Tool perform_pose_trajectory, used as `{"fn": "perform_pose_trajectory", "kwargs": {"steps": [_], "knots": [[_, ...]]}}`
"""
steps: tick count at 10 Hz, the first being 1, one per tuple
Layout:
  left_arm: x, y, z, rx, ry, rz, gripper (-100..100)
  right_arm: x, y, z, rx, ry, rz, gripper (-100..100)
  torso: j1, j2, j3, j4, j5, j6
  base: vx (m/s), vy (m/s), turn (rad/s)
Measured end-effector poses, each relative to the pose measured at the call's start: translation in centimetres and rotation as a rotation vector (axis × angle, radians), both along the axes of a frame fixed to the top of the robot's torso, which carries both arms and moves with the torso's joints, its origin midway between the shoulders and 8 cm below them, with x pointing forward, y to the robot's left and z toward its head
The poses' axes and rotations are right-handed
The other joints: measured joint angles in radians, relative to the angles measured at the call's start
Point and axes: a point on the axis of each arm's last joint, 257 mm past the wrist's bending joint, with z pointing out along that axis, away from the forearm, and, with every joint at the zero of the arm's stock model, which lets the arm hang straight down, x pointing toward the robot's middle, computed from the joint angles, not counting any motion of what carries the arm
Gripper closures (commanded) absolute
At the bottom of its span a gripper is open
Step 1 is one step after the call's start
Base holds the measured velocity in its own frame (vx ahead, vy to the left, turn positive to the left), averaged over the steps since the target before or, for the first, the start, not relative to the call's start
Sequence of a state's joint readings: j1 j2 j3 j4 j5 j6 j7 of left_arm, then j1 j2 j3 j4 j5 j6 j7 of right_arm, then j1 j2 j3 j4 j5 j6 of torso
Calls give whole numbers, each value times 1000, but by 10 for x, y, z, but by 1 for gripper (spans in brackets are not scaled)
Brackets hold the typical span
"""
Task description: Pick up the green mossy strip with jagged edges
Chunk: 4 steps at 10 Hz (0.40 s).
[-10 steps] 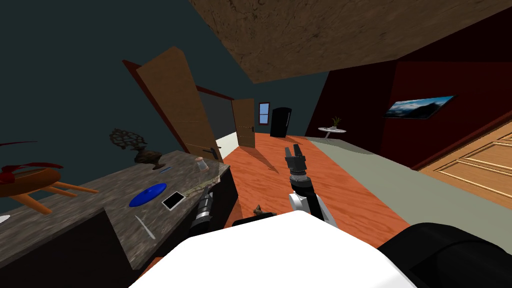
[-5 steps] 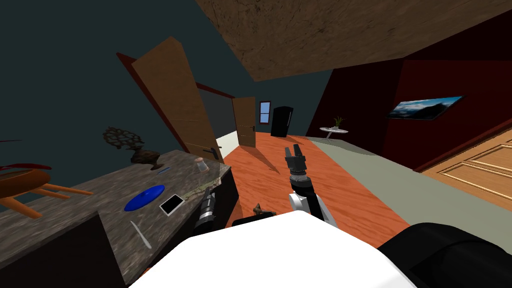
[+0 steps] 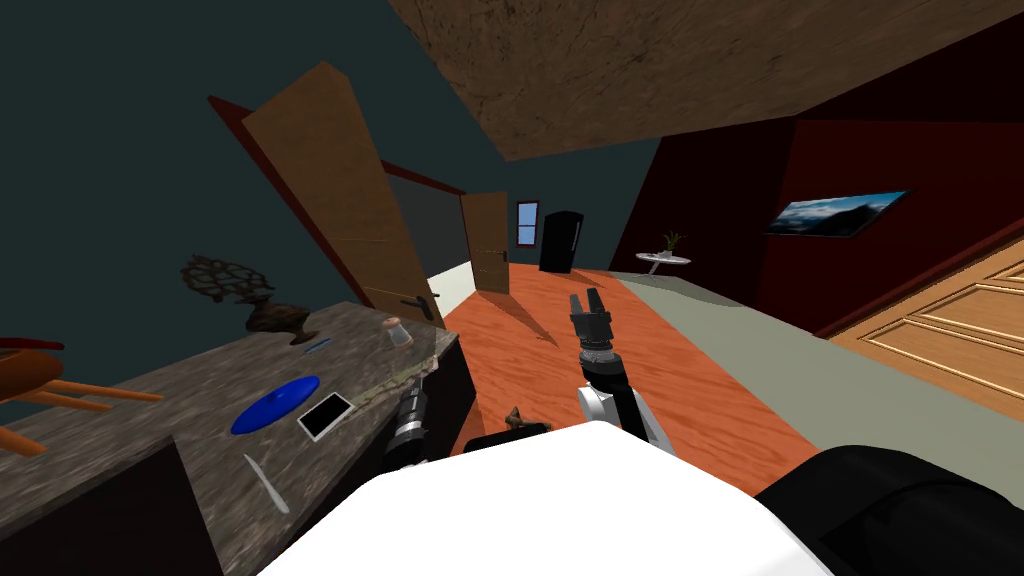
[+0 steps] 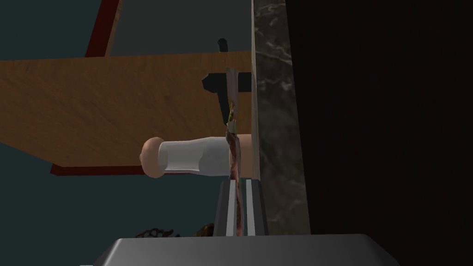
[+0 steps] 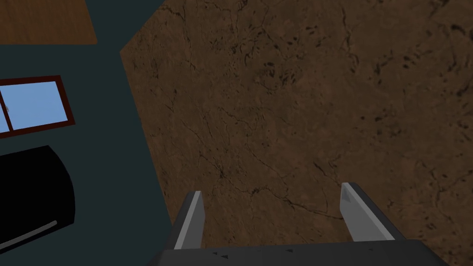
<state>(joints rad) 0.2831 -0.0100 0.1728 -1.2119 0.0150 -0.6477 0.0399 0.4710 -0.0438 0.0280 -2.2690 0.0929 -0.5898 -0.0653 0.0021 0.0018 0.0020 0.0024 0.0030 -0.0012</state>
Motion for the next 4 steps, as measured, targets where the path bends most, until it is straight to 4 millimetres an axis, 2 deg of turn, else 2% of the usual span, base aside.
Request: {"fn": "perform_pose_trajectory", "kwargs": {"steps": [1,2,3,4], "knots": [[2,1,4,4,-9,0,100,0,0,0,0,0,0,0,2,0,-1,-2,3,0,6,3,-1],[3,1,6,5,-16,0,0,0,0,0,0,0,0,0,2,-1,-3,-4,4,0,0,0,0],[4,1,7,6,-18,0,100,0,0,0,0,0,0,0,3,-1,-3,-5,5,0,0,0,0],[4,1,9,7,-23,-1,0,0,0,0,0,0,0,0,3,-2,-4,-6,6,0,0,0,0]]}}
